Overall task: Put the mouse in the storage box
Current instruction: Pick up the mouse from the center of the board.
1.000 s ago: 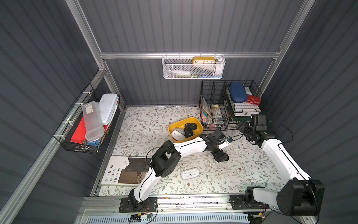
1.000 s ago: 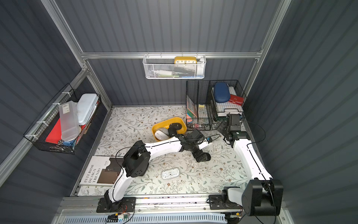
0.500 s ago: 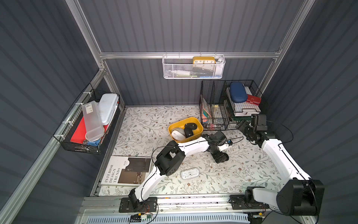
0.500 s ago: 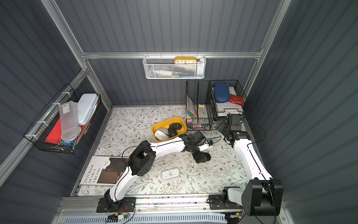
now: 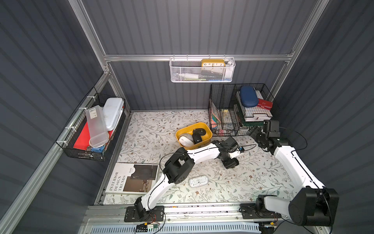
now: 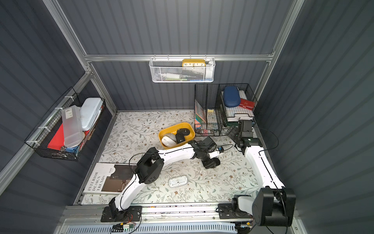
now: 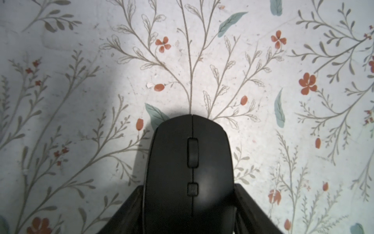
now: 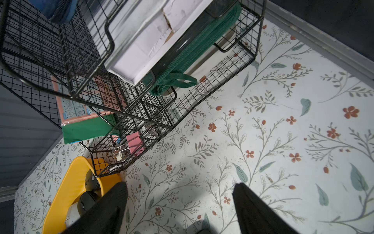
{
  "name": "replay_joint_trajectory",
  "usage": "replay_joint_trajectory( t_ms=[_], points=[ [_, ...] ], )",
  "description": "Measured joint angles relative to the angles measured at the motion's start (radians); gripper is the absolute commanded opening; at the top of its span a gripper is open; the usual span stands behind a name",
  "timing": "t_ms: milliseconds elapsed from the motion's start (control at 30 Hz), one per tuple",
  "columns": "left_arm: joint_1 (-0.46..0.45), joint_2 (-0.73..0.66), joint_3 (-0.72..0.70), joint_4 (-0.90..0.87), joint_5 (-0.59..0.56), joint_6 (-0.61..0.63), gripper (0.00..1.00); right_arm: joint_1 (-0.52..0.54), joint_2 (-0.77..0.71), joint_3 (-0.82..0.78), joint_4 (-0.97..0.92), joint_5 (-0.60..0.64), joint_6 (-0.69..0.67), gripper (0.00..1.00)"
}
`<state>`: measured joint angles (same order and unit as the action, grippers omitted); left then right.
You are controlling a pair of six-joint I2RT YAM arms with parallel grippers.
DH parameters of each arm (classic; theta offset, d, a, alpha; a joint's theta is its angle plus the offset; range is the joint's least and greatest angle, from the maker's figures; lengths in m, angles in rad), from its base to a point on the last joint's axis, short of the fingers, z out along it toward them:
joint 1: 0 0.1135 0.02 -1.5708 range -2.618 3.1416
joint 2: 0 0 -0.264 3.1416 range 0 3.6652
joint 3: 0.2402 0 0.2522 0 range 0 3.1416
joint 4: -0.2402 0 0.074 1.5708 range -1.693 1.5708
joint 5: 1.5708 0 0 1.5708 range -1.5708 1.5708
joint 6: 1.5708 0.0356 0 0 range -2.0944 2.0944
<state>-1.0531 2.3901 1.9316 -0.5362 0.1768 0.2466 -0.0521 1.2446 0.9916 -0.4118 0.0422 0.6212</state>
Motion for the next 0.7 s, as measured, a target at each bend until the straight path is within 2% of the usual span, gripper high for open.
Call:
replay_joint_trajectory(
  t_ms=[300,567,700],
  points=[
    [0.037,-0.107,-0.131,0.023,-0.032,-0.084,0.48,-0.001,-0.007,-0.005,0.0,-0.024,0.004,0.86],
    [0.222,-0.399,-0.256,0.073,-0.048,-0.187,0.49,-0.001,-0.007,-0.016,-0.005,-0.096,-0.001,0.86],
    [0.309,-0.497,-0.259,0.103,-0.074,-0.228,0.48,0.0,-0.007,-0.016,-0.006,-0.136,-0.01,0.86]
  ],
)
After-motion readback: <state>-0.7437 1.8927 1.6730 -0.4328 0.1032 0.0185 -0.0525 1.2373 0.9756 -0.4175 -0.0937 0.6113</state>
